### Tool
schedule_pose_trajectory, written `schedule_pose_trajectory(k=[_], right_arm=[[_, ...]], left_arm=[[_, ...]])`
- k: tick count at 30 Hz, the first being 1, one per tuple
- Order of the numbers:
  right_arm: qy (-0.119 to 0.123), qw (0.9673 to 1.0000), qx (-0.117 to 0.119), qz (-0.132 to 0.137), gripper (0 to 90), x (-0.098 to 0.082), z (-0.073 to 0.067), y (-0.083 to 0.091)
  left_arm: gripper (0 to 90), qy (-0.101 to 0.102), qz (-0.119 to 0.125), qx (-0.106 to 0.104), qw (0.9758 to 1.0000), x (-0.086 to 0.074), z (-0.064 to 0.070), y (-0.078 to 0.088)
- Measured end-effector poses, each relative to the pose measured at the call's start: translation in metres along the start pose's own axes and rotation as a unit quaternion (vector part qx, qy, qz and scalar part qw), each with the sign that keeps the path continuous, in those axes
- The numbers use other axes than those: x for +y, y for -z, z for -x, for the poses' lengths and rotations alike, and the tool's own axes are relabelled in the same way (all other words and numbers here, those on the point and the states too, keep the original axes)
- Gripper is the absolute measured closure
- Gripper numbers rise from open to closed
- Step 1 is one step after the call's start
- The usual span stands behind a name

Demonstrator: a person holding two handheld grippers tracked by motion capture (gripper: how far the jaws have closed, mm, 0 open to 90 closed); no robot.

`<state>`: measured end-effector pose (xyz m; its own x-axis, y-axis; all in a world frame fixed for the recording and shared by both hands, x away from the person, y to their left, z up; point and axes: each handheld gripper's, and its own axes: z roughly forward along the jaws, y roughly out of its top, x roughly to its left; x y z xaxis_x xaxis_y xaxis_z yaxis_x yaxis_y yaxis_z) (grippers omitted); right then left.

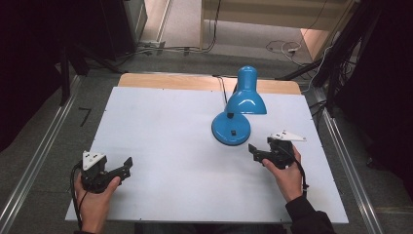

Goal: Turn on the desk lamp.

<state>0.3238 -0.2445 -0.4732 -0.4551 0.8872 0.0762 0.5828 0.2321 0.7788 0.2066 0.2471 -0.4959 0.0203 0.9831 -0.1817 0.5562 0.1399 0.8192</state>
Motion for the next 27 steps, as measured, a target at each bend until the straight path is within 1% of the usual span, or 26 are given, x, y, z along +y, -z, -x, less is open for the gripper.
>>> schedule_pose_trajectory(k=[4,7,9,15,20,22,23,27], right_arm=[[0.003,1.0,0.001,0.0,18.0,0.004,-0.005,-0.007],[0.008,1.0,0.003,-0.001,18.5,0.007,-0.009,-0.011],[0.01,0.9999,0.004,0.002,19.1,0.008,-0.01,-0.012],[0.006,1.0,0.003,0.005,20.3,0.012,-0.011,-0.015],[0.008,0.9999,0.003,0.005,22.8,0.016,-0.016,-0.021],[0.009,0.9999,-0.002,0.005,25.7,0.017,-0.017,-0.023],[0.006,1.0,-0.002,0.005,26.8,0.018,-0.018,-0.024],[0.011,0.9999,-0.002,0.005,29.3,0.022,-0.02,-0.029]], left_arm=[[11.1,0.003,0.003,0.001,1.0,0.001,-0.001,0.001],[11.1,0.001,0.001,-0.002,1.0,0.0,0.0,0.0],[11.1,0.001,0.0,-0.002,1.0,0.0,0.0,0.0],[11.1,0.003,0.0,0.0,1.0,0.0,-0.001,0.0],[11.1,0.003,-0.002,-0.001,1.0,0.0,0.0,0.0],[11.1,0.003,-0.002,0.001,1.0,-0.001,-0.001,-0.001],[11.1,0.003,-0.002,0.001,1.0,-0.001,-0.001,-0.001],[11.1,0.005,0.0,0.001,1.0,-0.001,-0.002,0.0]])
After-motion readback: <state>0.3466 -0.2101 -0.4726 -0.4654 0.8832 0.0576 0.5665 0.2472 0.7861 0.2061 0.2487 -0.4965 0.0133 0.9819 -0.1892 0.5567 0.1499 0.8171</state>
